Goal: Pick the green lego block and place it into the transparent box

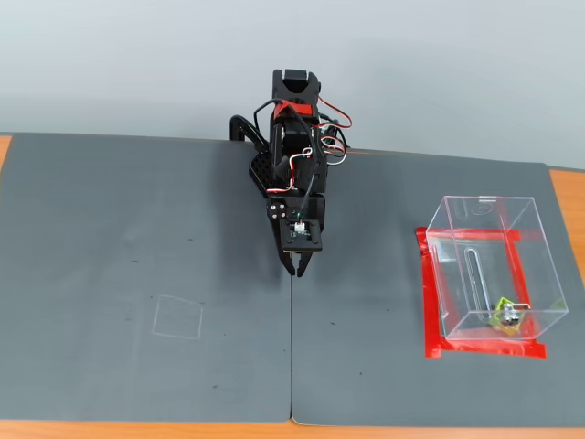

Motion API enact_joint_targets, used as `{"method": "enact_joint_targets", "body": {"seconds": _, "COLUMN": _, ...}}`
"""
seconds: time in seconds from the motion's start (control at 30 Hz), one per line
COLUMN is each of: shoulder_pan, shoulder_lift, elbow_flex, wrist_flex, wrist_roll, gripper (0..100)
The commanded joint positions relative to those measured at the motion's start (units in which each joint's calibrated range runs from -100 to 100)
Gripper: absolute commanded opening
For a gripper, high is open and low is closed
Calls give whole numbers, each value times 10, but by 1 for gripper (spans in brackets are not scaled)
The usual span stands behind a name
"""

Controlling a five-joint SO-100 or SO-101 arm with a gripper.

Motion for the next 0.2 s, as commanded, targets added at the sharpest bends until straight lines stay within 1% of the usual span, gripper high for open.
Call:
{"method": "enact_joint_targets", "body": {"seconds": 0.0, "shoulder_pan": 4, "shoulder_lift": -5, "elbow_flex": 3, "wrist_flex": 1, "wrist_roll": 2, "gripper": 2}}
{"method": "enact_joint_targets", "body": {"seconds": 0.17, "shoulder_pan": 4, "shoulder_lift": -4, "elbow_flex": 3, "wrist_flex": 1, "wrist_roll": 2, "gripper": 2}}
